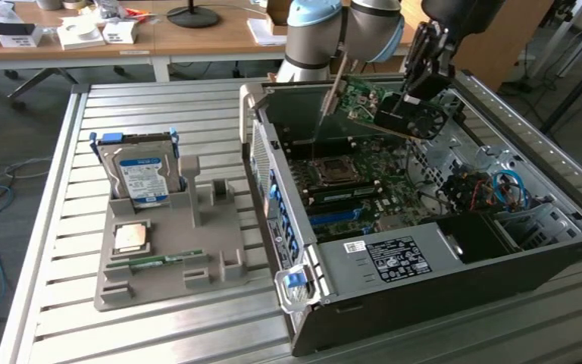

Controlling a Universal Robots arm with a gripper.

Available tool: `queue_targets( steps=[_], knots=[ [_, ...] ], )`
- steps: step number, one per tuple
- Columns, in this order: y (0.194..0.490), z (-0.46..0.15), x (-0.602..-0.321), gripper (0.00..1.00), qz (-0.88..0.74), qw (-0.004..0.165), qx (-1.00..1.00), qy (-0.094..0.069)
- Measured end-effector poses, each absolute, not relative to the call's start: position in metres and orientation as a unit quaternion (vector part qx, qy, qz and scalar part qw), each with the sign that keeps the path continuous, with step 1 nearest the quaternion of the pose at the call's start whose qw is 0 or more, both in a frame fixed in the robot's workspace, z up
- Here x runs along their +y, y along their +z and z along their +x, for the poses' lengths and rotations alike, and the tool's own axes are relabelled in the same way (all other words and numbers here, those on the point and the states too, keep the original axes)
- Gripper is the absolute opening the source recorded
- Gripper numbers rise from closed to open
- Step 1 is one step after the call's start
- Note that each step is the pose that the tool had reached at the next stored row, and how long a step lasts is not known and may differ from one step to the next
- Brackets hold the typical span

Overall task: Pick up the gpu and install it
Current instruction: 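Insert the gpu into the slot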

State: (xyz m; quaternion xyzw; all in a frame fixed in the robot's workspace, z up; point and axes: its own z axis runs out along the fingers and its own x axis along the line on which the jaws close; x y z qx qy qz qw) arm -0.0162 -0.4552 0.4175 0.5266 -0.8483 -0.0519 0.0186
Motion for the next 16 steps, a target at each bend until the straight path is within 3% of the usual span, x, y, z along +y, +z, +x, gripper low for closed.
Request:
queue_targets(
  steps=[16],
  knots=[
    [0.4157, -0.0162, -0.4551, 0.26, 0.644, 0.026, -0.763, -0.049]
  ],
)
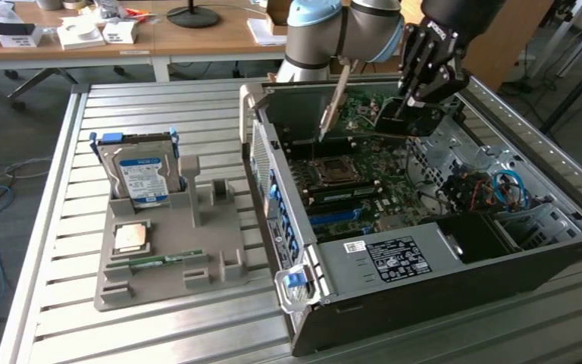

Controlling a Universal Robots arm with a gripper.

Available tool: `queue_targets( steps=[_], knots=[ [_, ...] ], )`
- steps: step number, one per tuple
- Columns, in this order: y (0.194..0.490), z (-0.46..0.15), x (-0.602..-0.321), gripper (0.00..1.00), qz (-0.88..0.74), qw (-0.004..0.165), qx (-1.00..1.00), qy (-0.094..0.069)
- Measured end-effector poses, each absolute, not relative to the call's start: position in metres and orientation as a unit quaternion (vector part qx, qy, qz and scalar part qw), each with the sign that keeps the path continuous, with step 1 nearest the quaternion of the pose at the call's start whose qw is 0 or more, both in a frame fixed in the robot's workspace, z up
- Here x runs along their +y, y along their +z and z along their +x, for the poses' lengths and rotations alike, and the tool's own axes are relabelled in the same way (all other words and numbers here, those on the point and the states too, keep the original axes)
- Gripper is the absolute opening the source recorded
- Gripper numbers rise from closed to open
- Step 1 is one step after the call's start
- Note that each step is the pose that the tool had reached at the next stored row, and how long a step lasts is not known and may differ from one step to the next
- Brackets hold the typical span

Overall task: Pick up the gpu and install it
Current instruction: 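Insert the gpu into the slot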

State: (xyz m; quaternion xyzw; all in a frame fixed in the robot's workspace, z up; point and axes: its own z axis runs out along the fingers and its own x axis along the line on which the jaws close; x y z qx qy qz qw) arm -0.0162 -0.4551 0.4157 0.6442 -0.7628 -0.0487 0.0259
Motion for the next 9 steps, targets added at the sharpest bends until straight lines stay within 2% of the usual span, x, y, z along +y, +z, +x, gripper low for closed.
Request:
queue_targets(
  steps=[9],
  knots=[
    [0.4146, -0.0161, -0.4551, 0.26, 0.673, 0.028, -0.737, -0.047]
  ],
)
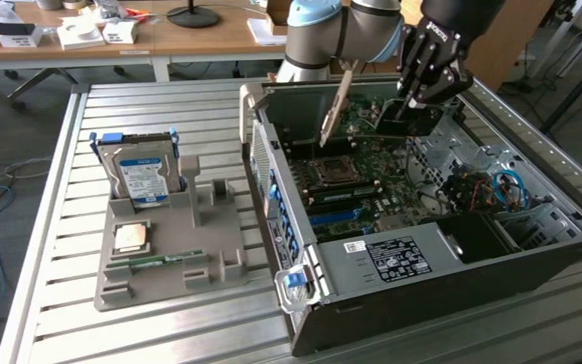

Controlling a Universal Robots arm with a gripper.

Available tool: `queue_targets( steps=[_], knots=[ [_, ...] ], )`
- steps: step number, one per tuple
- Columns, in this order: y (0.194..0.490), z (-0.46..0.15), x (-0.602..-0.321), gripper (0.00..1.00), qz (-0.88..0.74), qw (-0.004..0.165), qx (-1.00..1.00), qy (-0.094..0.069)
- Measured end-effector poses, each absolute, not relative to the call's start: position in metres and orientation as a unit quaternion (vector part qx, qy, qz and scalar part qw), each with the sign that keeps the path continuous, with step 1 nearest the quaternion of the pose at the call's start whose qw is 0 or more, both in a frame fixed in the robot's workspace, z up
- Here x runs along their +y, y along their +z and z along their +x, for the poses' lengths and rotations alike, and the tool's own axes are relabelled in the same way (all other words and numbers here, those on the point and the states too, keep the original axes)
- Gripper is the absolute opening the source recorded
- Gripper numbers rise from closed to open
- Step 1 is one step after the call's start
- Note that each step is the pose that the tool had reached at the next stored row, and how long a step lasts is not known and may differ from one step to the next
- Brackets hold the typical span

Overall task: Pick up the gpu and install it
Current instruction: 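Insert the gpu into the slot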

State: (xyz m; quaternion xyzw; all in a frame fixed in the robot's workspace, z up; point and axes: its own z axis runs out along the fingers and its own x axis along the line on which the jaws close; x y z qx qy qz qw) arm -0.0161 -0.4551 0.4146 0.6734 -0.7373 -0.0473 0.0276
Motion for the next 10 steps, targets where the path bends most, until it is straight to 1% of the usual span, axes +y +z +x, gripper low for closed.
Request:
queue_targets(
  steps=[10],
  knots=[
    [0.4106, -0.0171, -0.4552, 0.26, 0.689, 0.013, -0.724, -0.034]
  ],
)
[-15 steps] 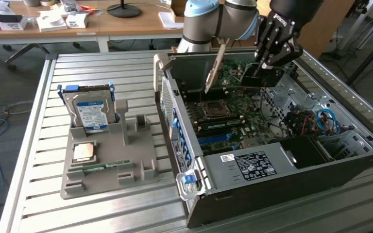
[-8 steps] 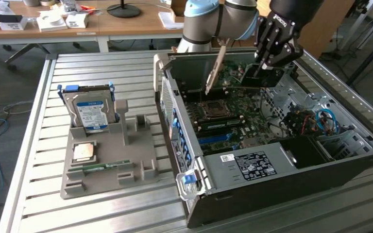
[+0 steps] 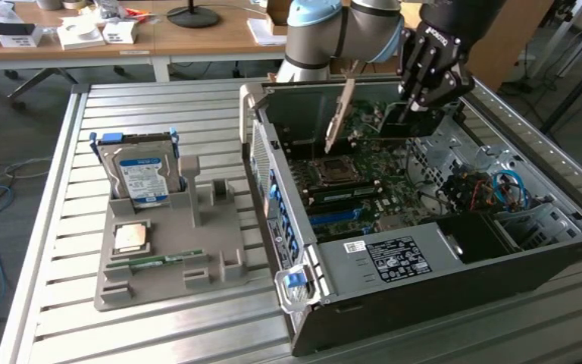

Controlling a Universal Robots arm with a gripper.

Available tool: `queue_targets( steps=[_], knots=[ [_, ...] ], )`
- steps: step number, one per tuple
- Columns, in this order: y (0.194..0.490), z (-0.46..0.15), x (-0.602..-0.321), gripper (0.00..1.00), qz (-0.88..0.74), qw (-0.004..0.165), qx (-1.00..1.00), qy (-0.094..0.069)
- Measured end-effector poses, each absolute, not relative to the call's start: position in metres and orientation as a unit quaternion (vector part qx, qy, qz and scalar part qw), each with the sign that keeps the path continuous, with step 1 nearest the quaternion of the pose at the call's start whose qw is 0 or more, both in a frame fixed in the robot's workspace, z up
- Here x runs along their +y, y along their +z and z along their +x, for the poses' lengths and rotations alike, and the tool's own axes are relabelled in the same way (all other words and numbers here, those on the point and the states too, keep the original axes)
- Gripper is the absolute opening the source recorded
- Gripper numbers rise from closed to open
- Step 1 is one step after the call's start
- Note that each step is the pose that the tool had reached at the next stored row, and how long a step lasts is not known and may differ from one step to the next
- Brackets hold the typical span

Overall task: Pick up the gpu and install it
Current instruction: 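Insert the gpu into the slot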

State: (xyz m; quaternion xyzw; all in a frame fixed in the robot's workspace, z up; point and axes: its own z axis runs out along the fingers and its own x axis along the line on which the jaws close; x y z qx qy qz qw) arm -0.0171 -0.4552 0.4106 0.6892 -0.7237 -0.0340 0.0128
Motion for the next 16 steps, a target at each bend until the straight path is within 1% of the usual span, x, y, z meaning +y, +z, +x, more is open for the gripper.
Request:
queue_targets(
  steps=[12, 16],
  knots=[
    [0.4055, -0.0197, -0.4551, 0.26, 0.704, -0.013, -0.710, -0.013],
    [0.4023, -0.0236, -0.4552, 0.26, 0.705, -0.016, -0.709, -0.010]
  ],
)
